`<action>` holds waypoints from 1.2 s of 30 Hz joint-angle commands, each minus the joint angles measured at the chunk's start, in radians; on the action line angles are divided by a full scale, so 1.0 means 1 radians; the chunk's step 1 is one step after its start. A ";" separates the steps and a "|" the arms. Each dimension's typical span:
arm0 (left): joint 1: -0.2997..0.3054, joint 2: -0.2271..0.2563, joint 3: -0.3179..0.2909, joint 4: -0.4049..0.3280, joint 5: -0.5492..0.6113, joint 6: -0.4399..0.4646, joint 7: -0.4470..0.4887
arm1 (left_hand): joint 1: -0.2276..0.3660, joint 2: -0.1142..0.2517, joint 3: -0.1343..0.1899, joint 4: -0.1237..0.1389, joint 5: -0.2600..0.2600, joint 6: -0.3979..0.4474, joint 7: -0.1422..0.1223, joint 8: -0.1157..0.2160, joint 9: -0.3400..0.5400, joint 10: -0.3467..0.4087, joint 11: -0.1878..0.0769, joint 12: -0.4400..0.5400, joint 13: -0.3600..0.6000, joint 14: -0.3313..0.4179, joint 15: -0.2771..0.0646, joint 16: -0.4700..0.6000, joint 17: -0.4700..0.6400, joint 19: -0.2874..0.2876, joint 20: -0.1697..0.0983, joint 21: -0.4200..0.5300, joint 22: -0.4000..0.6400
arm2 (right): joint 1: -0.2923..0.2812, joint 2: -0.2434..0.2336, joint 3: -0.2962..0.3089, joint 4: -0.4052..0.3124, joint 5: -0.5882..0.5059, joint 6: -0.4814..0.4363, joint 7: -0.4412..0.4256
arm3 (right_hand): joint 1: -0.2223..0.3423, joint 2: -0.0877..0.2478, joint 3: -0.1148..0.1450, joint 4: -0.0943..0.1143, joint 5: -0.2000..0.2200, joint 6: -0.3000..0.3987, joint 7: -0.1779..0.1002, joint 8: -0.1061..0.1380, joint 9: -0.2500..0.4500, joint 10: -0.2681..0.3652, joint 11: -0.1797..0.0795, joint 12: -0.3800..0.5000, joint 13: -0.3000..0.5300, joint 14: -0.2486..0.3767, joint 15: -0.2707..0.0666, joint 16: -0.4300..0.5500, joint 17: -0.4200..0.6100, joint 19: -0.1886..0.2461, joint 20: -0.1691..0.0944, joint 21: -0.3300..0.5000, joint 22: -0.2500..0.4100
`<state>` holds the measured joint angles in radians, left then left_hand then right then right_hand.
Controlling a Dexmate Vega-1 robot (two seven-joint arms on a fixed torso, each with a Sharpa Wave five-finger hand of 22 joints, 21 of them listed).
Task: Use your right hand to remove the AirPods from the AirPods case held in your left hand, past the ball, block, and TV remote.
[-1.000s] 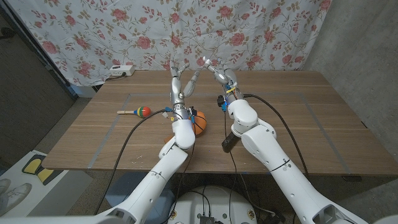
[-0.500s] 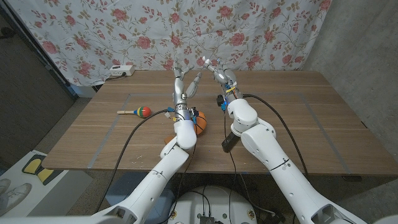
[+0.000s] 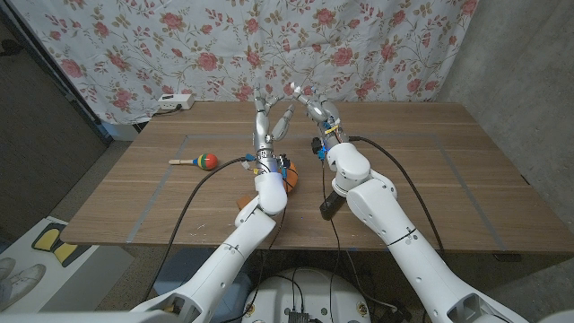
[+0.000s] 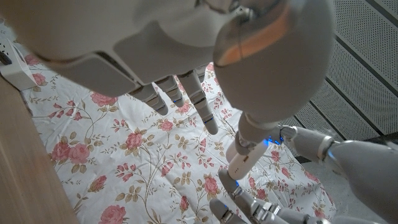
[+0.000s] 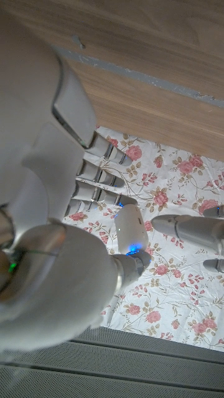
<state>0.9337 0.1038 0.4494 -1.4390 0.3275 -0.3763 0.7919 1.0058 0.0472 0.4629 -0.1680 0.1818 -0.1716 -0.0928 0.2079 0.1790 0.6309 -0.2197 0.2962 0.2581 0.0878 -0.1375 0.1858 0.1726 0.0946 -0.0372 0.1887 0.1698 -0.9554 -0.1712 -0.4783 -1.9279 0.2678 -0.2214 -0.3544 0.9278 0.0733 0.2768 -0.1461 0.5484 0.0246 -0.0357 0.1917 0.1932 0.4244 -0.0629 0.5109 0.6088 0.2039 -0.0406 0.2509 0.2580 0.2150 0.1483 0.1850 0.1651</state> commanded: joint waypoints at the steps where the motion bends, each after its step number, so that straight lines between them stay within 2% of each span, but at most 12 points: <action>1: -0.002 0.003 0.015 -0.006 0.020 0.035 0.007 | 0.013 0.001 -0.003 0.001 -0.004 -0.082 0.004 0.003 0.005 0.006 -0.001 0.003 0.006 0.007 0.003 0.008 0.003 0.006 0.003 0.004 0.002 | 0.000 0.003 0.003 0.006 0.008 0.004 0.007 | 0.000 0.014 -0.007 -0.001 0.009 0.000 -0.003 0.002 0.002 0.109 -0.111 0.009 0.004 -0.005 -0.093 -0.002 0.005 -0.007 -0.001 0.000 0.002; 12: -0.008 0.009 0.027 -0.003 0.018 0.035 0.001 | 0.030 0.005 -0.002 -0.003 -0.004 -0.083 0.007 0.001 0.005 0.005 -0.001 0.001 0.009 0.011 0.003 0.009 0.003 0.004 0.006 0.003 0.002 | 0.002 0.003 0.000 0.011 0.009 0.003 0.014 | -0.002 0.013 -0.008 0.000 0.010 0.003 -0.002 0.002 0.002 0.113 -0.110 0.013 0.002 -0.001 -0.092 -0.002 0.007 -0.004 -0.002 0.001 0.002; 21: -0.014 -0.006 0.031 0.019 0.010 0.018 0.021 | 0.033 0.004 -0.007 -0.001 -0.006 -0.081 0.002 0.000 0.005 0.004 -0.001 0.000 0.012 0.014 -0.002 0.009 0.003 0.002 0.005 0.002 0.002 | 0.001 0.003 -0.004 0.011 0.005 0.004 0.015 | -0.003 0.013 -0.009 0.000 0.010 0.004 -0.002 0.002 0.002 0.105 -0.109 0.011 0.000 -0.004 -0.094 -0.004 0.008 -0.003 0.000 0.002 0.002; 25: -0.013 0.005 0.032 0.011 -0.006 0.019 -0.008 | 0.031 0.003 -0.010 0.001 -0.007 -0.077 0.000 0.001 0.005 0.004 -0.001 0.000 0.013 0.015 -0.002 0.009 0.004 0.002 0.005 0.002 0.002 | 0.001 0.002 -0.005 0.010 0.004 0.001 0.015 | -0.003 0.012 -0.010 0.000 0.010 0.006 -0.002 0.003 0.002 0.103 -0.109 0.011 -0.001 -0.004 -0.094 -0.005 0.008 -0.002 0.001 0.002 0.002; 35: -0.016 0.003 0.034 0.024 -0.014 -0.003 -0.010 | 0.028 0.007 -0.017 0.008 -0.007 -0.068 0.001 0.002 0.005 0.015 -0.001 0.004 0.018 0.029 -0.011 0.014 0.005 0.004 0.006 0.003 0.002 | 0.001 0.002 -0.012 0.012 -0.001 -0.001 0.017 | -0.004 0.012 -0.010 0.000 0.012 0.013 -0.006 0.005 0.002 0.103 -0.109 0.013 -0.003 -0.002 -0.095 -0.006 0.009 -0.001 0.000 0.002 0.002; 36: -0.017 0.012 0.033 0.018 -0.027 -0.006 -0.033 | 0.028 0.007 -0.018 0.008 -0.007 -0.068 0.001 0.002 0.005 0.016 -0.001 0.005 0.018 0.030 -0.013 0.015 0.005 0.004 0.005 0.003 0.002 | 0.001 0.001 -0.014 0.012 -0.002 -0.001 0.018 | -0.005 0.013 -0.010 0.001 0.012 0.013 -0.006 0.005 0.002 0.102 -0.109 0.013 -0.003 -0.003 -0.095 -0.006 0.009 -0.001 0.000 0.002 0.002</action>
<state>0.9202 0.1057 0.4805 -1.4233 0.3269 -0.3632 0.7935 1.0283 0.0510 0.4491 -0.1598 0.1770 -0.1716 -0.0929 0.2078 0.1790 0.6331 -0.2223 0.2962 0.2720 0.1079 -0.1466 0.1936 0.1747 0.0945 -0.0374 0.1889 0.1698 -0.9543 -0.1686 -0.4853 -1.9175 0.2718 -0.2182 -0.3397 0.9242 0.0768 0.2686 -0.1462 0.5562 0.0311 -0.0368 0.1917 0.1930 0.4244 -0.0629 0.5171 0.6033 0.2039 -0.0406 0.2509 0.2625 0.2117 0.1517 0.1850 0.1651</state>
